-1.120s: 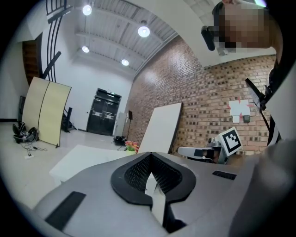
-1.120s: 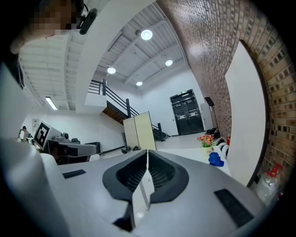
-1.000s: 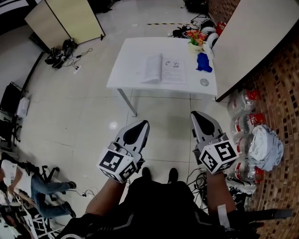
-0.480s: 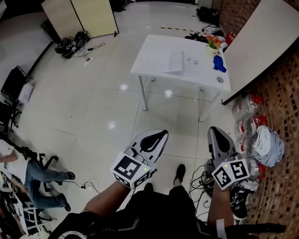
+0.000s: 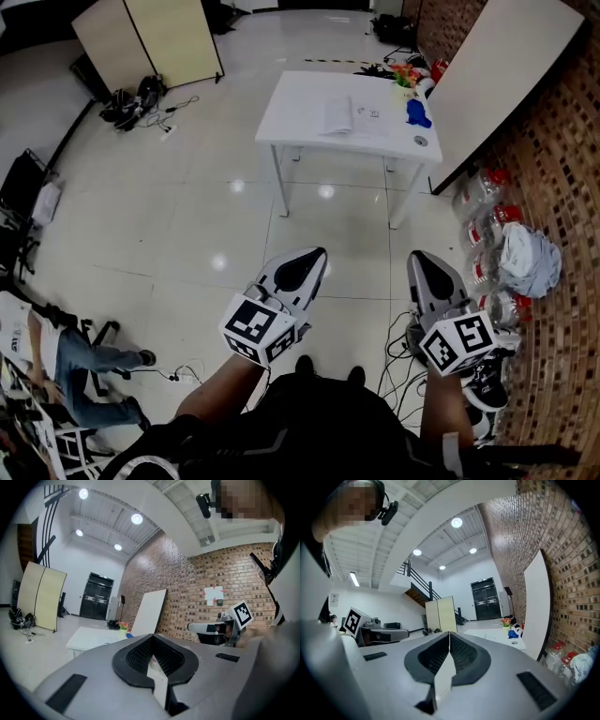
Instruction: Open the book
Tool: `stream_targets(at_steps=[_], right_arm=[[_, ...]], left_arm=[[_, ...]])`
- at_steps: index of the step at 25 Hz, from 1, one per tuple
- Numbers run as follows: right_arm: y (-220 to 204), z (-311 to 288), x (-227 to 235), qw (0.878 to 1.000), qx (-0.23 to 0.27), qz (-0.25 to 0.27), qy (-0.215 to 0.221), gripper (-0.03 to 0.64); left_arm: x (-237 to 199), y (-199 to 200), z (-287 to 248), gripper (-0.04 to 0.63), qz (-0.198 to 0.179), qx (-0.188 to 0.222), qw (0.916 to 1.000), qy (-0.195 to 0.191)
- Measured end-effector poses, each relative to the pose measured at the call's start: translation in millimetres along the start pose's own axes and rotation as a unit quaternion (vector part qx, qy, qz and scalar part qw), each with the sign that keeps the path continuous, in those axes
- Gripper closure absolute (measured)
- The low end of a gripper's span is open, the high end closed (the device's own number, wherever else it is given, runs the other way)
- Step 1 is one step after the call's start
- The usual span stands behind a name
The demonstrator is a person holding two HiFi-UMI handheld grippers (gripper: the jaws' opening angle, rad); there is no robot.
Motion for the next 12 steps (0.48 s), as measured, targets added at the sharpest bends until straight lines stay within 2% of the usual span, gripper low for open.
stream_targets(at_steps=[5,9,12], right_arm=[[5,37,15,1.000,0.005,0.010,-0.010,0.615],[9,50,16,1.000,0.005,0.017,-0.005,0.615],[9,57,16,1.000,0.008,0.009,-0.006,0.615]], left_arm=[[34,10,0,0.594,-0.025,0.009,0.9997,0.003],[48,16,3,0.594,-0.023,0.021,0.9995,0.012],[61,18,7,0.594,-0.038,0.022,0.9989,0.014]])
Point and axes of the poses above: the fingertips, and each gripper's own axes: z backward along the fingers, x to its right, y out of its top, the point moved 10 cm from there along z, backward along the fingers, and after that the axes turned 4 degrees about -y, right-handed, at the moved point
